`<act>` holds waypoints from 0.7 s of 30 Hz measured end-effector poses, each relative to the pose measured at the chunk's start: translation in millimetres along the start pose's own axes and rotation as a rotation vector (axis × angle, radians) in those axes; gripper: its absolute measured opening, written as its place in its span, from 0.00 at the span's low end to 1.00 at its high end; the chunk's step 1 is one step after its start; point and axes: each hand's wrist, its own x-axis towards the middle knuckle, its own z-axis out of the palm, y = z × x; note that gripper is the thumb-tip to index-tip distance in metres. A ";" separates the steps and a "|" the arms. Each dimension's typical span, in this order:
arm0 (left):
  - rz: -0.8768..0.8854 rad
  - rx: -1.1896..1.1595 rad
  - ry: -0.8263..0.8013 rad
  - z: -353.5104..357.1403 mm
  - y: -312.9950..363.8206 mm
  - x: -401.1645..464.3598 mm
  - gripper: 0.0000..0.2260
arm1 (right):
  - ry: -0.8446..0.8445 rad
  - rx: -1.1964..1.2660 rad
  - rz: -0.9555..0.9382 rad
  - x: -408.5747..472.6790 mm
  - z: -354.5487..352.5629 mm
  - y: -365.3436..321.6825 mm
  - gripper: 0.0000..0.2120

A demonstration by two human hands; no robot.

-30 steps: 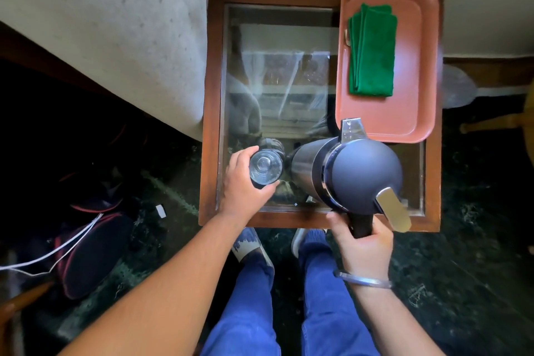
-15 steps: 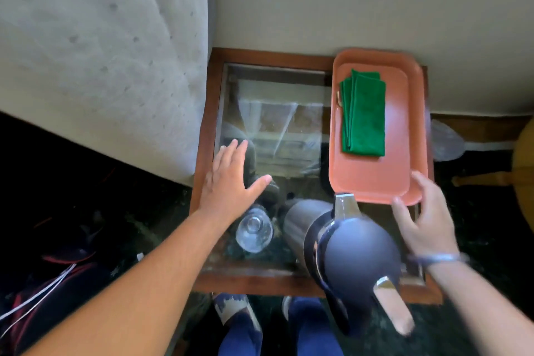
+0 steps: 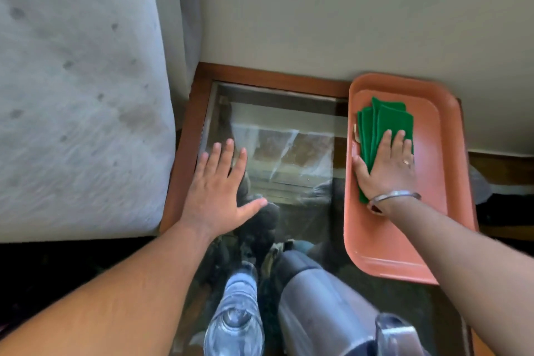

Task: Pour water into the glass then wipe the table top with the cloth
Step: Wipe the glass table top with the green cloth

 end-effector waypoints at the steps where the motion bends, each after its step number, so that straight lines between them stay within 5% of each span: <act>1: 0.006 0.000 -0.004 1.8 -1.5 1.5 0.48 | 0.024 -0.017 0.014 0.7 4.4 -2.7 0.39; 5: 0.017 0.000 -0.023 1.0 -1.9 3.2 0.48 | 0.092 0.086 0.041 -9.9 10.5 -4.4 0.30; 10: 0.058 -0.016 -0.042 2.2 -14.7 -15.1 0.43 | 0.142 0.674 0.252 -33.3 -28.7 3.5 0.17; 13: 0.041 -0.030 -0.055 2.6 -18.6 -20.1 0.42 | 0.173 0.888 0.141 -39.4 -71.9 -19.2 0.09; 17: 0.042 -0.033 -0.050 -0.1 -17.5 -17.7 0.42 | 0.187 0.611 -0.203 -29.5 -79.0 -77.4 0.24; 21: 0.002 -0.040 -0.008 1.0 -16.7 -19.9 0.48 | -0.350 0.057 -0.244 -23.0 -26.7 -136.3 0.35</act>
